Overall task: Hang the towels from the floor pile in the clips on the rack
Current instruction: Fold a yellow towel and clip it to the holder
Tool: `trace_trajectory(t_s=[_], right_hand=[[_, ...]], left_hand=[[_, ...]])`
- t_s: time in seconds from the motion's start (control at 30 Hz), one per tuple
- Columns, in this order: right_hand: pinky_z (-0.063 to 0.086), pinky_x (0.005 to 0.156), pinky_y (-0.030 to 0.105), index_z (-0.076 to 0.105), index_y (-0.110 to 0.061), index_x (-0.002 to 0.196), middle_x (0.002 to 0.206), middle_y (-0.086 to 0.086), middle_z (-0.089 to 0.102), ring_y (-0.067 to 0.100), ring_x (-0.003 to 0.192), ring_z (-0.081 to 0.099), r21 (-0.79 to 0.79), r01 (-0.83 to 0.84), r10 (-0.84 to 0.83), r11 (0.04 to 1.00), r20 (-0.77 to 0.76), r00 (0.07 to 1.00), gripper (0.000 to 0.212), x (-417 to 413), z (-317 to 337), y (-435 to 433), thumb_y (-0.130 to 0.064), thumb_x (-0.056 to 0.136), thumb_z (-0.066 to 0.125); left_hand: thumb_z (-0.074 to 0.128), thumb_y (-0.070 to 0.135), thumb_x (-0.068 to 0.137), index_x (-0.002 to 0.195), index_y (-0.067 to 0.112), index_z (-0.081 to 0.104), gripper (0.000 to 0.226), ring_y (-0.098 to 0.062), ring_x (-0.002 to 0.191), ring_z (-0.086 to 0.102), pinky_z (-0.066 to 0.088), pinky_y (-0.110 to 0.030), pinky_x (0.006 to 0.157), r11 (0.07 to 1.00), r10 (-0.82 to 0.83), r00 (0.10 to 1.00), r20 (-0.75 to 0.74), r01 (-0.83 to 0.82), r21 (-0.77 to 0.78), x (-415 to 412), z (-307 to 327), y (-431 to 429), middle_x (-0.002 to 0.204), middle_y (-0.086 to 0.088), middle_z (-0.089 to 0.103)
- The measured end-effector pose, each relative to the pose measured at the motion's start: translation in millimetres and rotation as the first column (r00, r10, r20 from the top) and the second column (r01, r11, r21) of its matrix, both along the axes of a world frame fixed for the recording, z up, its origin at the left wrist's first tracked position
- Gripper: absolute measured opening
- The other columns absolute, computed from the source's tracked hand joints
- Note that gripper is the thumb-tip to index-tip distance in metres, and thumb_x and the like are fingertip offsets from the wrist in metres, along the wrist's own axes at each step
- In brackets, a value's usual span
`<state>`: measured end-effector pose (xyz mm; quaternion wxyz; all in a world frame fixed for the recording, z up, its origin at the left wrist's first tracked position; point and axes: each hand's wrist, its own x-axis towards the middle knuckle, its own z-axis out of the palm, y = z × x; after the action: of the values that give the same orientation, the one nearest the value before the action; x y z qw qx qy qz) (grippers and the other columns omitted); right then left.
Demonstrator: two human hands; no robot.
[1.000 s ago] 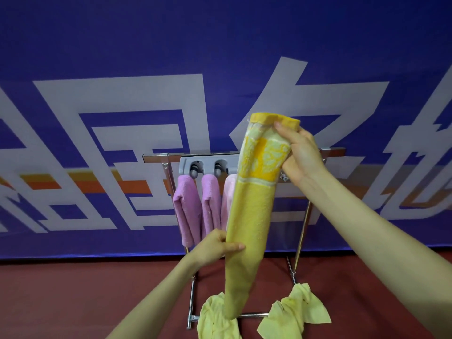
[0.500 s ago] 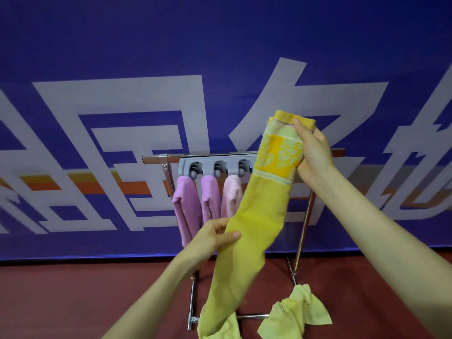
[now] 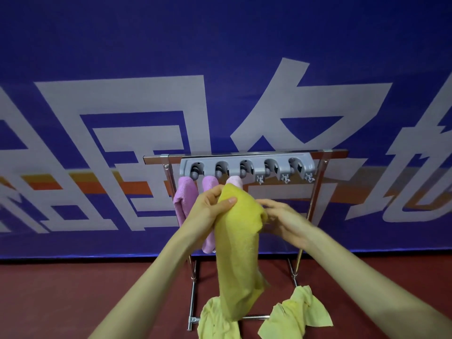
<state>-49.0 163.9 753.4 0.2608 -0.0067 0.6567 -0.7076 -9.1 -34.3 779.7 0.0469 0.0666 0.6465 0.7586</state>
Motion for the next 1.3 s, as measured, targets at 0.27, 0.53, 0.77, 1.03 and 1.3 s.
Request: trace_trajectory(t_s=[0.27, 0.53, 0.77, 1.03, 1.3], right_hand=[[0.045, 0.093, 0.028, 0.053, -0.023, 0.127, 0.118, 0.010, 0.062, 0.012, 0.107, 0.057, 0.107, -0.185, 0.212, 0.977, -0.373, 0.903, 0.065, 20, 8, -10, 0.017, 0.075, 0.055], [0.042, 0.063, 0.014, 0.055, -0.022, 0.128, 0.092, 0.003, 0.069, 0.011, 0.078, 0.061, 0.438, 0.094, 0.243, 0.894, -0.651, 0.719, 0.068, 17, 3, -21, 0.016, 0.073, 0.045], [0.047, 0.062, 0.031, 0.062, -0.024, 0.120, 0.087, 0.013, 0.070, 0.027, 0.082, 0.061, 0.477, 0.215, 0.211, 0.852, -0.688, 0.694, 0.060, 9, 9, -17, 0.010, 0.076, 0.040], [0.052, 0.073, 0.024, 0.068, -0.015, 0.111, 0.091, -0.001, 0.071, 0.010, 0.085, 0.064, 0.247, 0.304, -0.044, 0.920, -0.705, 0.707, 0.042, -2, 43, -8, 0.011, 0.086, 0.046], [0.053, 0.074, 0.020, 0.068, -0.008, 0.107, 0.093, 0.001, 0.069, 0.010, 0.086, 0.065, 0.023, 0.393, -0.273, 0.919, -0.682, 0.678, 0.024, -13, 78, 7, 0.001, 0.089, 0.056]], left_hand=[[0.064, 0.015, 0.088, 0.110, 0.005, 0.056, 0.026, -0.026, 0.088, 0.063, 0.054, -0.032, 0.077, 0.998, -0.024, 0.998, 0.064, 0.028, -0.052, -7, -4, -4, 0.097, -0.013, 0.066], [0.060, 0.015, 0.092, 0.106, 0.007, 0.055, 0.016, -0.019, 0.087, 0.064, 0.054, -0.026, 0.076, 0.987, -0.046, 0.998, 0.049, 0.053, -0.154, -10, -5, -7, 0.099, -0.012, 0.066], [0.081, 0.039, 0.067, 0.121, 0.019, 0.052, 0.066, -0.019, 0.097, 0.070, 0.057, -0.035, 0.084, 0.968, -0.022, 0.987, 0.157, 0.061, -0.244, -9, -22, -10, 0.112, -0.005, 0.068], [0.081, 0.018, 0.076, 0.107, -0.005, 0.066, 0.042, -0.024, 0.097, 0.066, 0.048, -0.031, 0.091, 0.848, -0.280, 0.900, 0.334, 0.395, -0.353, -3, -74, 4, 0.108, -0.024, 0.068], [0.071, 0.000, 0.079, 0.120, 0.003, 0.062, 0.042, -0.017, 0.109, 0.063, 0.050, -0.030, 0.097, 0.763, -0.318, 0.884, 0.344, 0.453, -0.460, 7, -109, 29, 0.121, -0.010, 0.067]])
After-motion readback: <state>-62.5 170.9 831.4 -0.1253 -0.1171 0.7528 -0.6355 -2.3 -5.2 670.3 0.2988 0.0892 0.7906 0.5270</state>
